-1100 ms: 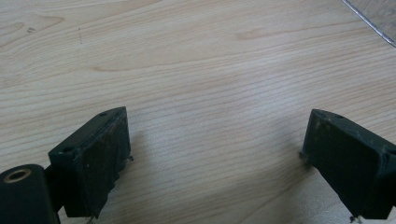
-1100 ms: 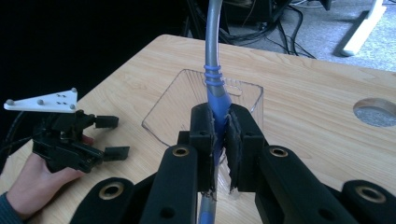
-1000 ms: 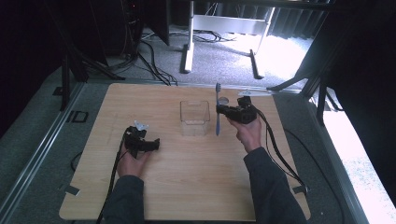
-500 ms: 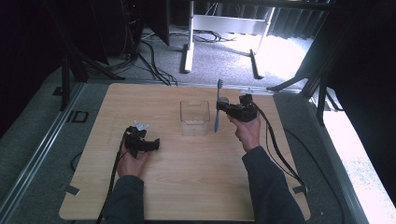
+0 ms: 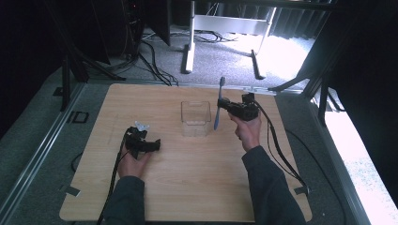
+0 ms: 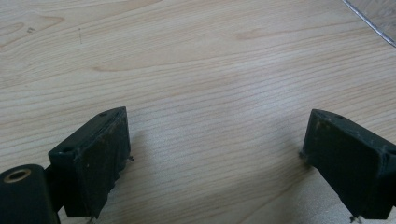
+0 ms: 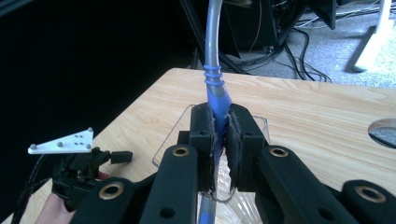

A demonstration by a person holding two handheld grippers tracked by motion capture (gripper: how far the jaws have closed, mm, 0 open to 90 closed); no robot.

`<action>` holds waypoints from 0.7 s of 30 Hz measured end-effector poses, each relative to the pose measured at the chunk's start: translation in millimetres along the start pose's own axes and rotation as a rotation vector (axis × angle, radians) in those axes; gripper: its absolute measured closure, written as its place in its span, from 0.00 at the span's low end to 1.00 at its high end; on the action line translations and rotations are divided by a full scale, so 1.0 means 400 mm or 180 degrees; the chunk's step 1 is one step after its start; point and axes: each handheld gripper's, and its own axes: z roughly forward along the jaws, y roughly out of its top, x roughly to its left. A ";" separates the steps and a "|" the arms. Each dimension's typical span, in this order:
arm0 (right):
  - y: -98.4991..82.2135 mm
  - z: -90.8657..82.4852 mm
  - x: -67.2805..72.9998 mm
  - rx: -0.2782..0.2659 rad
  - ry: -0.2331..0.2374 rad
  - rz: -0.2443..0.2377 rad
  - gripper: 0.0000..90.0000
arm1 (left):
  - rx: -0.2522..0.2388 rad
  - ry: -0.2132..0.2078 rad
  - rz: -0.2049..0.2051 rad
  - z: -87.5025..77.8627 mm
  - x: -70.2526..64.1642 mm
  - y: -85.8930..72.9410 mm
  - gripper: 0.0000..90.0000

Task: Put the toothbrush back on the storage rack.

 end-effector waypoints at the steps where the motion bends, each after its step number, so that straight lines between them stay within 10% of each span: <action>1: 0.000 0.001 0.000 -0.0010 0.0009 0.0010 0.91 | -0.0001 0.0000 -0.0002 0.000 0.000 0.000 0.09; 21: -0.002 0.017 -0.002 -0.0250 0.0098 0.0064 0.91 | 0.0000 0.0000 0.0000 0.000 0.000 0.000 0.09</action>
